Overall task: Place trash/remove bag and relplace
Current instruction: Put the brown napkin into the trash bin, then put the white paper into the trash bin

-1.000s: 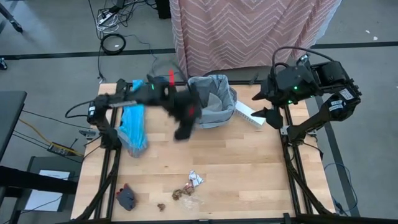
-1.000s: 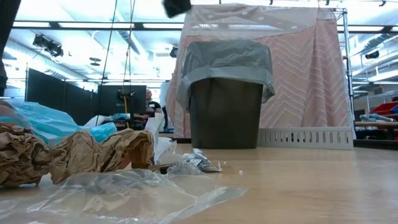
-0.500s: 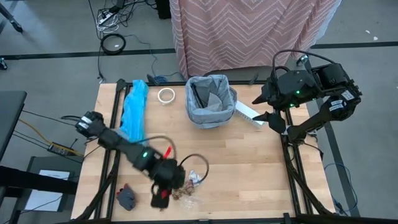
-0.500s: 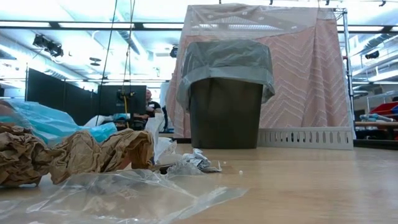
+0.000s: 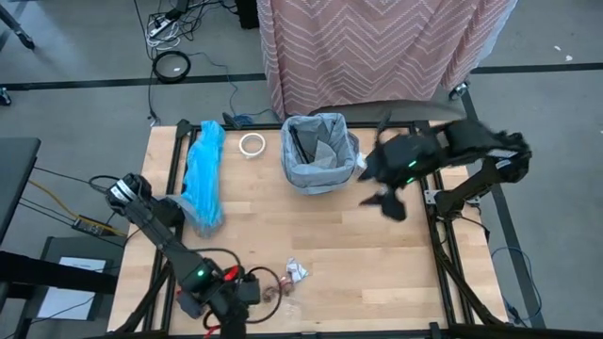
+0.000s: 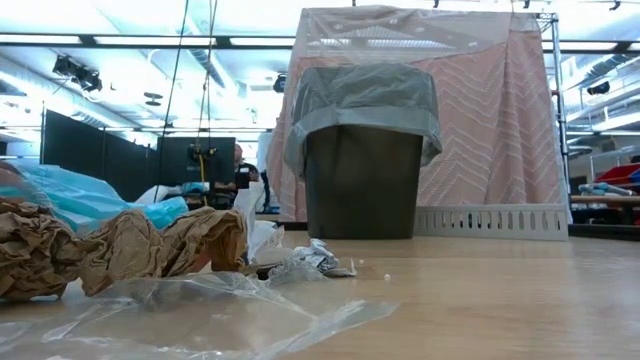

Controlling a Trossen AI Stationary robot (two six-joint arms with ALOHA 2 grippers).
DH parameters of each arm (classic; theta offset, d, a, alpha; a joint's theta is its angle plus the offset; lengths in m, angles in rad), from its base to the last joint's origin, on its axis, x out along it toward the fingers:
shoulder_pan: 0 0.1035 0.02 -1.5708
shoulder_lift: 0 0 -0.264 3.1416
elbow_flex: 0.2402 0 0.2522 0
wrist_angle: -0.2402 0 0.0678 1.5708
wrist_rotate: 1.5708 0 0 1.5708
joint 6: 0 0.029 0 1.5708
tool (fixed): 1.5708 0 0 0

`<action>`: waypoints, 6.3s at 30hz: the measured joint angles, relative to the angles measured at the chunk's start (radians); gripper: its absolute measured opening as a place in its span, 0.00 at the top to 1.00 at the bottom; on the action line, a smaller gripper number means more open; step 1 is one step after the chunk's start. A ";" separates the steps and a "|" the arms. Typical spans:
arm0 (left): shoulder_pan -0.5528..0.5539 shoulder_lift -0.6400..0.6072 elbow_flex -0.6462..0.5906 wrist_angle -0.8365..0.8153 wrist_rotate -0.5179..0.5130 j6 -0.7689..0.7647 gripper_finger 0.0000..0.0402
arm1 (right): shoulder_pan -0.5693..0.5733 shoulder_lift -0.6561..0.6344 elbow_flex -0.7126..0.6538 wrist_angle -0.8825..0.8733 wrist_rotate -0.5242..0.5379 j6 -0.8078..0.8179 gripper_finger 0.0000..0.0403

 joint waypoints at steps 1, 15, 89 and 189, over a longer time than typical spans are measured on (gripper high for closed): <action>-0.017 0.000 -0.008 0.011 -0.006 -0.023 0.71 | 0.011 0.003 -0.044 0.047 -0.031 0.002 0.28; -0.175 0.001 -0.203 0.088 -0.320 -0.153 0.71 | 0.075 0.063 -0.385 0.585 -0.163 0.262 0.29; 0.420 -0.365 -0.247 0.350 -0.504 0.201 1.00 | 0.049 0.063 -0.401 0.272 0.235 0.236 0.43; 0.163 -0.525 -0.462 0.250 -0.213 0.108 0.68 | 0.268 0.721 -0.408 0.856 0.207 0.521 0.96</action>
